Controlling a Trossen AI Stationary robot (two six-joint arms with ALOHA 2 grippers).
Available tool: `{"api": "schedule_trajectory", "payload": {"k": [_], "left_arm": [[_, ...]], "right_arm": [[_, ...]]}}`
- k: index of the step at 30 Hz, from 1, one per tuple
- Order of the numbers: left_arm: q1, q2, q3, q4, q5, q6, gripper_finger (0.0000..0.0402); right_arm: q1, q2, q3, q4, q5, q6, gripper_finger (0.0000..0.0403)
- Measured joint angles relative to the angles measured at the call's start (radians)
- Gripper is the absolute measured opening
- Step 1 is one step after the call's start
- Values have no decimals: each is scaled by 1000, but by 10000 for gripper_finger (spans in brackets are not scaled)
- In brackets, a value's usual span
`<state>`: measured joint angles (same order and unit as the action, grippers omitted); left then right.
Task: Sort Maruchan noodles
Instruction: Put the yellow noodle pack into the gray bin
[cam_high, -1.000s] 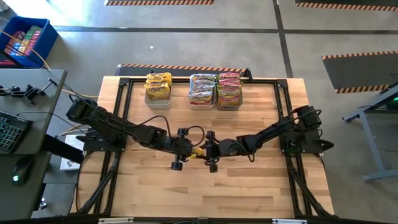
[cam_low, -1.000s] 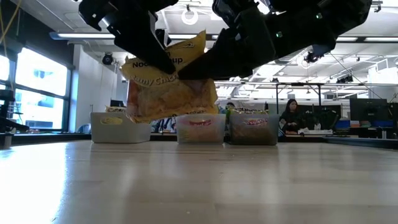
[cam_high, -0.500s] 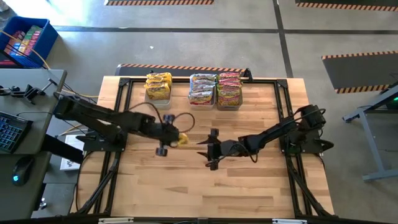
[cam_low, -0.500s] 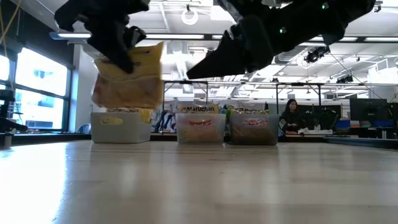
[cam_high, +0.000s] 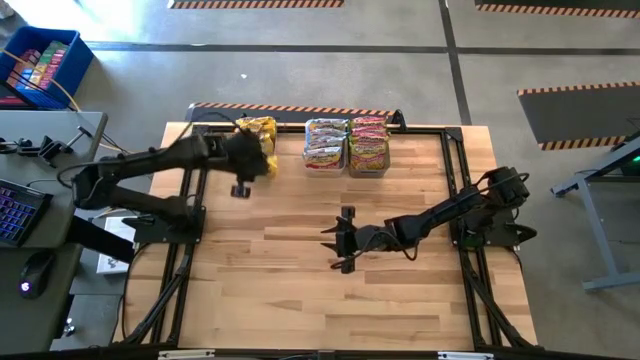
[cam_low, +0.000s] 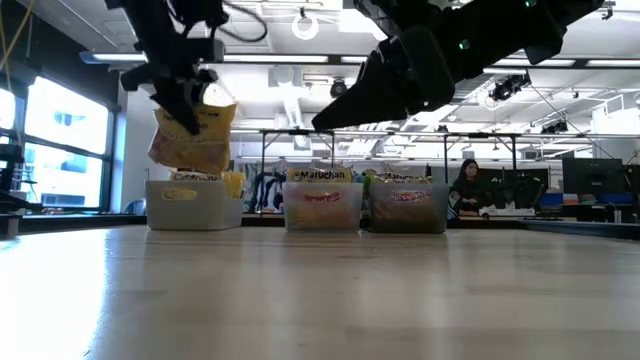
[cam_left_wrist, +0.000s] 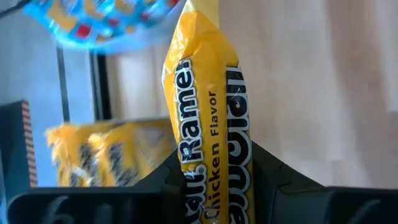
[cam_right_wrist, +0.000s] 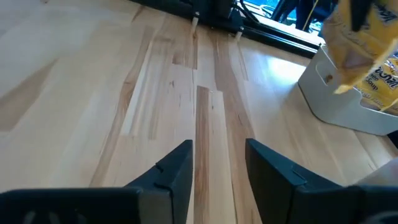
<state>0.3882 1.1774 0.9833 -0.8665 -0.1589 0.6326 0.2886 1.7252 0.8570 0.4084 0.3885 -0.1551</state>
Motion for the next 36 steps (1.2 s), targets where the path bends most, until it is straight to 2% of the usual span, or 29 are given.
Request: {"api": "schedule_trajectory", "payload": {"k": [5,10,18,25,29,36], "left_arm": [[203,0,0,-6,84,96,78],[326,3,0,4,149,150,78],[403,72,0,47,212,200,78],[439,158,0,153,258,235,78],[451,205,0,181,298,230,78],[475,254,2,185,283,158,91]], "right_arm": [[0,0,0,-17,-1,7,128],[0,0,0,-20,-3,8,128],[0,1,0,-24,-22,8,128],[0,1,0,-24,-22,8,128],[0,1,0,-24,-22,8,128],[0,1,0,-24,-22,8,128]]}}
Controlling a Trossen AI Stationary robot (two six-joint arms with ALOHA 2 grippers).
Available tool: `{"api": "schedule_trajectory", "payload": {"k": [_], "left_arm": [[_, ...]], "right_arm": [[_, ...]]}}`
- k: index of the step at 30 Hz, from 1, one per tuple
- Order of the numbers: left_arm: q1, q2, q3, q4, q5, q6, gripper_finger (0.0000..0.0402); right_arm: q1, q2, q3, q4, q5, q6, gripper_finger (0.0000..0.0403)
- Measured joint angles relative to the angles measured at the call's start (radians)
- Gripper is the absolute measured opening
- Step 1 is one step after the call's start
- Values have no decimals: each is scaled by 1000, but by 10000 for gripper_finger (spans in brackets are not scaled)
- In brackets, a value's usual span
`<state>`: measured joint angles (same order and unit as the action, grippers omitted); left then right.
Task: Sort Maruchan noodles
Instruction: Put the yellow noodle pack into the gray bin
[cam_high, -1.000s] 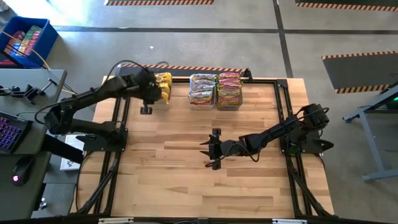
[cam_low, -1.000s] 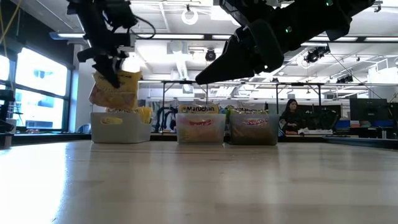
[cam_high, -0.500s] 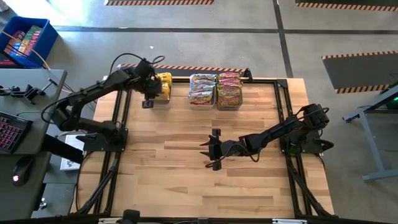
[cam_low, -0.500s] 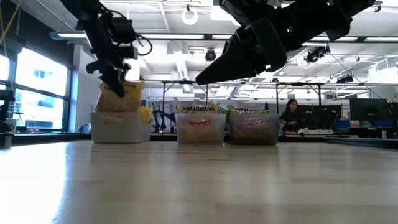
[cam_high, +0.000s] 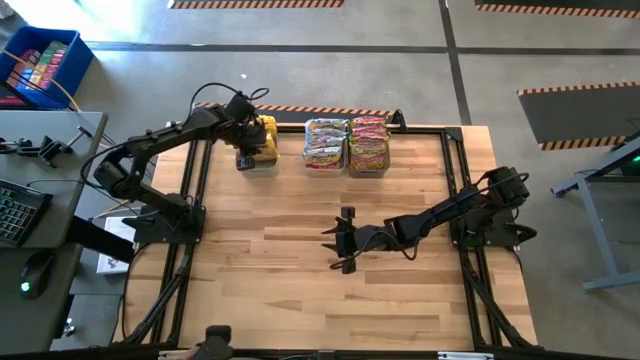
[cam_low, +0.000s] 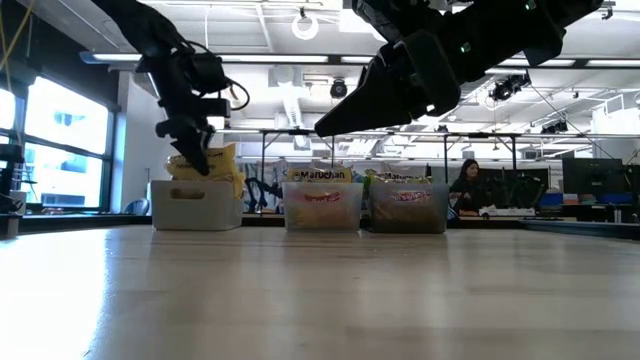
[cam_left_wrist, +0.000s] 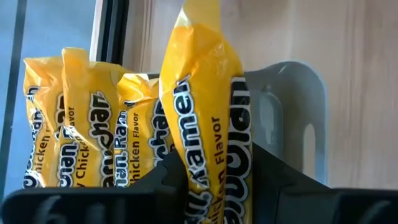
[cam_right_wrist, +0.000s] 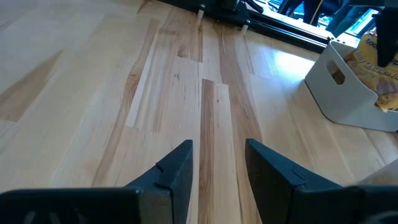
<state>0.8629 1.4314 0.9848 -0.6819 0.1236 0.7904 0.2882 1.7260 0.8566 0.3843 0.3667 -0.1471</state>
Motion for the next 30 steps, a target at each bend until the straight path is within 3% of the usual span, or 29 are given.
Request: {"api": "schedule_trajectory", "payload": {"k": [11,15,19,25,30], "left_arm": [[-19,-3,-1,8,-76,-80,137],[-36,-12,-1,-23,-156,-61,142],[-58,-28,-2,-58,-214,-21,120],[-79,-38,-2,-68,-223,35,69],[-102,-38,-2,-89,-246,78,50]], "right_arm": [[0,0,0,0,0,0,128],[0,0,0,0,0,0,128],[0,0,0,0,0,0,128],[0,0,0,0,0,0,128],[0,0,0,0,-1,0,128]]}}
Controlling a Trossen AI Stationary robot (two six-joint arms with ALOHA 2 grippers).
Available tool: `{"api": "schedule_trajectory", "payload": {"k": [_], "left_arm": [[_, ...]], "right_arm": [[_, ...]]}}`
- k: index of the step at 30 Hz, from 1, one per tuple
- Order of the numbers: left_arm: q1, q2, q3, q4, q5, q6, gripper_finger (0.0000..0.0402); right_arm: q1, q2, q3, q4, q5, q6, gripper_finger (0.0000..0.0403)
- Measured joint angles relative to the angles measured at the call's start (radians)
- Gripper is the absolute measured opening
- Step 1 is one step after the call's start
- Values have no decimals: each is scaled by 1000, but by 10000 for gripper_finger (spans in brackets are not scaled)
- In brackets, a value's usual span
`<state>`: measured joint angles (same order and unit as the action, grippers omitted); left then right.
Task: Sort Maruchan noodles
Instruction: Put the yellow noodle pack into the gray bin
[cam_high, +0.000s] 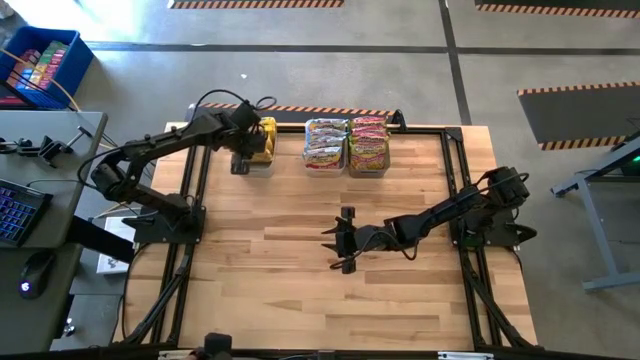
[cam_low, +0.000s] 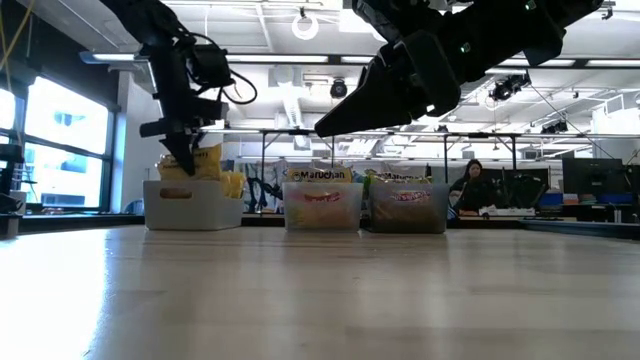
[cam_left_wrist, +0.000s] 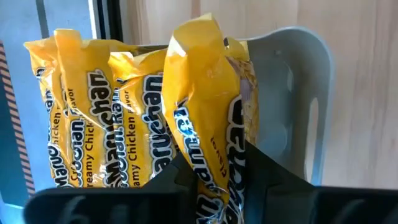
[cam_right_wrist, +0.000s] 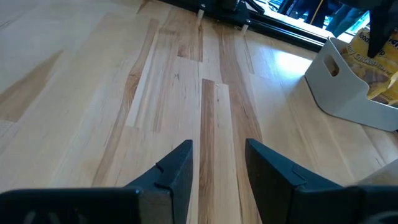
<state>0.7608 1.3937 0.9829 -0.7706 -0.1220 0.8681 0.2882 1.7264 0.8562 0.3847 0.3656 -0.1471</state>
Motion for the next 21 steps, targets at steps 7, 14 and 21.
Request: {"api": "schedule_trajectory", "payload": {"k": [7,14,21], "left_arm": [[-5,21,0,-11,-3,0,48],[-5,78,0,-7,7,-34,53],[-8,129,1,2,-14,-95,97]], "right_arm": [[0,0,0,0,-2,0,128],[0,0,0,0,-2,0,128],[0,0,0,0,-2,0,128]]}}
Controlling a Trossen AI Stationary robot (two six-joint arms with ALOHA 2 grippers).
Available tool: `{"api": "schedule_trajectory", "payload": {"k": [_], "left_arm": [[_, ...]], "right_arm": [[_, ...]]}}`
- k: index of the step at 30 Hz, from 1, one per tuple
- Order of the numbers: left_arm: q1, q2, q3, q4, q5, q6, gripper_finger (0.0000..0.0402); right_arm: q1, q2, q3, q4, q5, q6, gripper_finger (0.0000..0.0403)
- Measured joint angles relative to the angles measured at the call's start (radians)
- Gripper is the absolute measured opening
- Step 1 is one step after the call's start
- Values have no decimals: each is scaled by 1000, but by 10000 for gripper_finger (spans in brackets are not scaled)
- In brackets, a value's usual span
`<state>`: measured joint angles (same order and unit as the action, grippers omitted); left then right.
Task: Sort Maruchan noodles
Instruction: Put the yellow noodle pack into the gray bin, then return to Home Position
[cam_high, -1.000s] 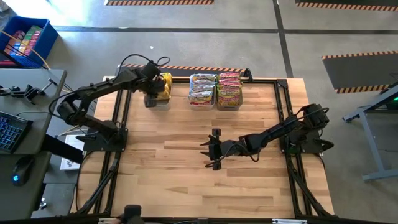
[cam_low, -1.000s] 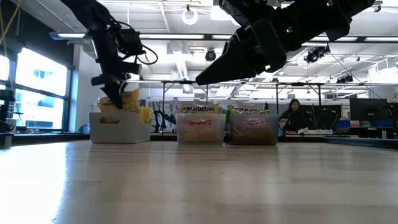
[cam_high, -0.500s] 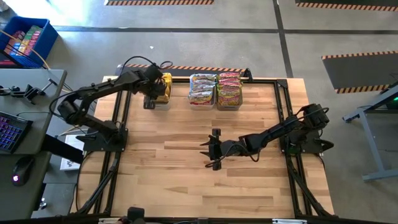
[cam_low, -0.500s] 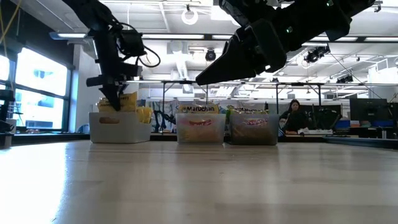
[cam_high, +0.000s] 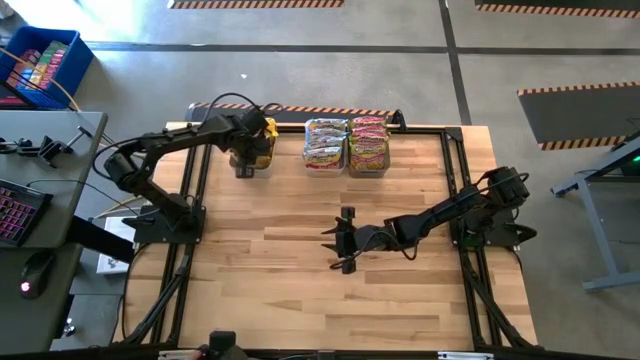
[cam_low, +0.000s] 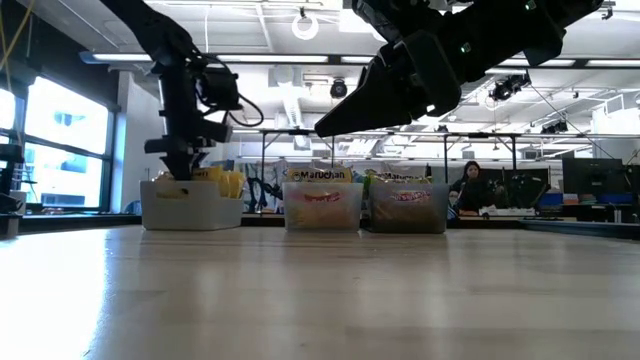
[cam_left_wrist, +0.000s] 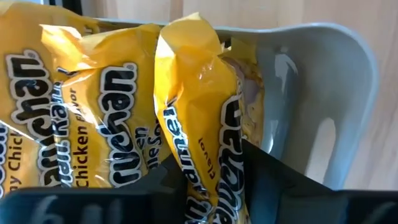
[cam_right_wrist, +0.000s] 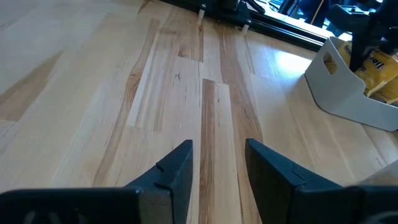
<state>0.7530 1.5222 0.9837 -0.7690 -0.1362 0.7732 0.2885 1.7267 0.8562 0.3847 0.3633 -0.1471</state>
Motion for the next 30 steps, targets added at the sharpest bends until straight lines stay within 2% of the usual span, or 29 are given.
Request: {"api": "schedule_trajectory", "payload": {"k": [7,12,17,24,27,30], "left_arm": [[-25,-32,0,11,-33,-29,136],[-53,-86,0,12,-58,-29,146],[-81,-179,0,13,-58,-47,140],[-145,-369,0,30,-58,-118,109],[-175,-451,0,69,-2,-197,91],[-193,-522,-3,130,141,-292,70]], "right_arm": [[-1,0,0,0,0,-9,128],[-1,0,0,0,0,-10,128],[-1,0,0,-12,0,-11,128],[5,-42,0,-95,42,-37,128],[7,-99,-1,-156,52,-41,128],[7,-162,-2,-210,53,-53,128]]}}
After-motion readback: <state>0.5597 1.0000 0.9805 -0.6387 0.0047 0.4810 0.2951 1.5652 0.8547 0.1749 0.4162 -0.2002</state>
